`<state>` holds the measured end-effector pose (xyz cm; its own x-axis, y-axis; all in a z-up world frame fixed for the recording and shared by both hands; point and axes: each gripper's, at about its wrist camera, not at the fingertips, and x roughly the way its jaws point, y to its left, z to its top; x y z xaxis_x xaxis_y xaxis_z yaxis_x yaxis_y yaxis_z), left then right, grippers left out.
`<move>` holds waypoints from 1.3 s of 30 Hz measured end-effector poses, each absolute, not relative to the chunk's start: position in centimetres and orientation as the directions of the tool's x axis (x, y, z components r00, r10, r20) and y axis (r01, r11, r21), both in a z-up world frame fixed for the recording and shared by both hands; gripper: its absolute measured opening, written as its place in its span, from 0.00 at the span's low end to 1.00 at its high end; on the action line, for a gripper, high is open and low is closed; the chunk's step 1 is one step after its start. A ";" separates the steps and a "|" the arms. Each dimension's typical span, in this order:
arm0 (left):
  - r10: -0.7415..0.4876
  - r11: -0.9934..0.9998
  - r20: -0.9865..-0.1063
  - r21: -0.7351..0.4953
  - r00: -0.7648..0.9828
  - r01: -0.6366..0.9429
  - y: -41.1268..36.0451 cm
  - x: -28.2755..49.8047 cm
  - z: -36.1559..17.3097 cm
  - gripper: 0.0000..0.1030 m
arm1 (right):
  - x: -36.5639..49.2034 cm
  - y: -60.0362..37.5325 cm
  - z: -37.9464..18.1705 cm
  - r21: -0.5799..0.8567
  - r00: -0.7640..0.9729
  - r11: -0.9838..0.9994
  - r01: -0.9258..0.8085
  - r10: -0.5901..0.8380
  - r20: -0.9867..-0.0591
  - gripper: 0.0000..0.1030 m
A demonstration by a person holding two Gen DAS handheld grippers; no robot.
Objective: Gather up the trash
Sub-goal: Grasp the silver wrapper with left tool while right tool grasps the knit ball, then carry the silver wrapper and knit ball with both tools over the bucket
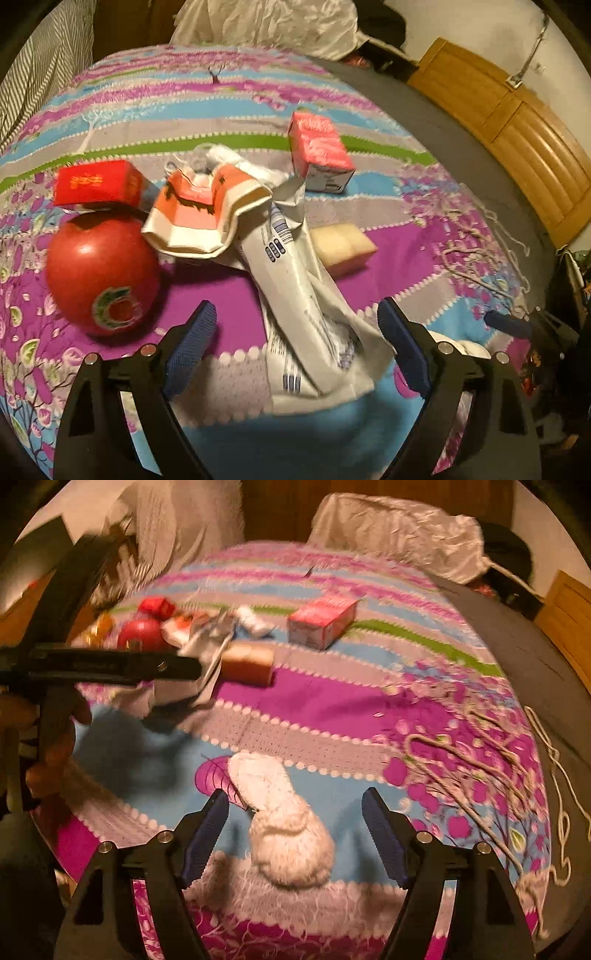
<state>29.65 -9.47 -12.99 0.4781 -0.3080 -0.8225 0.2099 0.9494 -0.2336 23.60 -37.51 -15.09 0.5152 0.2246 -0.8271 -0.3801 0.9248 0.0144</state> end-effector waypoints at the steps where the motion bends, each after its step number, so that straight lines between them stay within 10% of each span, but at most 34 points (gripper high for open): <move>1: -0.300 0.952 -0.827 -0.225 0.476 0.209 -9.6 29.8 -13.2 0.76 | 23.9 -37.1 -15.7 0.008 0.497 0.919 -0.393 0.219 -0.840 0.68; 3: -0.298 0.952 -0.835 -0.223 0.462 0.212 -9.8 29.8 -13.6 0.57 | 24.2 -36.6 -16.6 -0.009 0.480 0.916 -0.402 0.202 -0.854 0.47; 9: -0.265 0.956 -0.831 -0.162 0.490 0.243 -10.0 28.3 -13.5 0.39 | 23.2 -35.8 -17.3 -0.033 0.522 0.926 -0.375 0.182 -0.833 0.33; 39: -0.036 0.998 -0.348 0.036 0.937 0.051 -2.4 9.2 0.6 0.38 | 9.9 -28.9 0.3 0.006 0.954 0.987 -0.163 0.159 -0.255 0.31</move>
<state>9.24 -2.42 0.61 0.9369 -0.0358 -0.3478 0.0514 0.9980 0.0357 9.91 -28.93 0.28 0.9539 0.1590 -0.2546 -0.1628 0.9866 0.0063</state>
